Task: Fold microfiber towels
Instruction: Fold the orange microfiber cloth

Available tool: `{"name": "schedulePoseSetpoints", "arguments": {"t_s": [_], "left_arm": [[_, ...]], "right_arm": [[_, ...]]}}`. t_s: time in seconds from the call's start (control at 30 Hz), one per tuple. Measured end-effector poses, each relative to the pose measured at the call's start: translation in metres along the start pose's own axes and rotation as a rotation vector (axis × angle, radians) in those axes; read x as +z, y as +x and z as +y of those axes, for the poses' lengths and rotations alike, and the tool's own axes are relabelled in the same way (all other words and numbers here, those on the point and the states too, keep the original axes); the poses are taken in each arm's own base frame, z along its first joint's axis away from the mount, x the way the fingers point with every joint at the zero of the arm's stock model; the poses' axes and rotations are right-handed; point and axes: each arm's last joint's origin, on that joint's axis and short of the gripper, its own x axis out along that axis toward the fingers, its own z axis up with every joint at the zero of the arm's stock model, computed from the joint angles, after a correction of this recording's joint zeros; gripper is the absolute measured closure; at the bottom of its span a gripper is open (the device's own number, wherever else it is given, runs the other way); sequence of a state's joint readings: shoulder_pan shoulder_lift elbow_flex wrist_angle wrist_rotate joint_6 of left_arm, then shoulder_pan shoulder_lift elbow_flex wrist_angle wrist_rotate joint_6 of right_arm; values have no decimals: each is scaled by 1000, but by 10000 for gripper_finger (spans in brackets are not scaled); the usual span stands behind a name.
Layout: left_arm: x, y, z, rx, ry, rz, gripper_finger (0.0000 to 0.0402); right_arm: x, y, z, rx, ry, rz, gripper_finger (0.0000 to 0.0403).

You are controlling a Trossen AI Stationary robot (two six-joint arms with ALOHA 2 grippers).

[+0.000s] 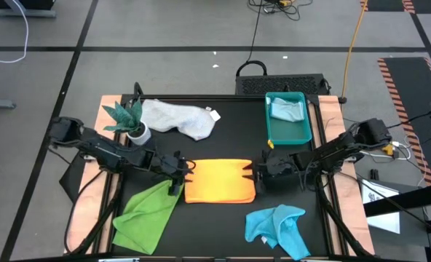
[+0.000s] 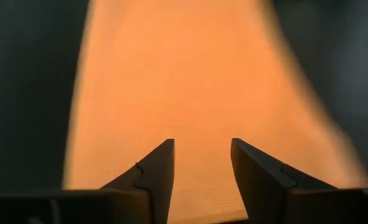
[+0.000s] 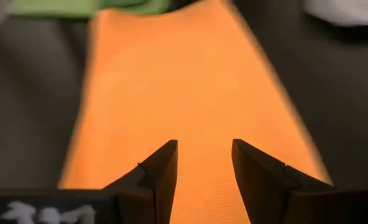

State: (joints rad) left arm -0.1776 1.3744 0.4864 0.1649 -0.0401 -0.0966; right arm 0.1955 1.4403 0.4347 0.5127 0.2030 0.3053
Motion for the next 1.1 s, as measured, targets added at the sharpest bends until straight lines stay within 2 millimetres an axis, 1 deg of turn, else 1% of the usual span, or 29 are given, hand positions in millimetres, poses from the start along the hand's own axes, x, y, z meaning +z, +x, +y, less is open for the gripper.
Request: {"name": "schedulePoseSetpoints", "arguments": {"t_s": [0.1,0.2,0.3,0.4,0.53,0.67,0.8,0.87,0.93,1.0,1.1], "left_arm": [[-5,7,11,137,-20,30,261],[-9,10,23,257,-51,62,274],[-12,10,31,273,-75,89,282],[-17,10,31,242,-109,137,286],[-26,8,24,223,-183,222,286],[-29,6,11,204,-272,249,286],[-27,-1,-8,137,-358,241,286],[-20,-6,-15,133,-365,192,286],[-10,-8,-19,156,-364,110,286],[-6,-8,-18,172,-362,65,286],[0,-3,-11,176,-330,9,287]], "right_arm": [[-4,2,-13,-96,85,44,259],[-8,5,-27,-164,169,101,259],[-12,9,-38,-215,205,131,259],[-14,13,-48,-255,217,155,260],[-8,19,-57,-284,180,166,271],[7,24,-62,-335,79,151,287],[22,26,-68,-487,-87,172,300],[35,27,-68,-524,-152,145,304],[47,28,-63,-482,-169,113,306],[56,28,-53,-359,-166,89,307],[58,30,-36,-138,-98,97,308]]}}
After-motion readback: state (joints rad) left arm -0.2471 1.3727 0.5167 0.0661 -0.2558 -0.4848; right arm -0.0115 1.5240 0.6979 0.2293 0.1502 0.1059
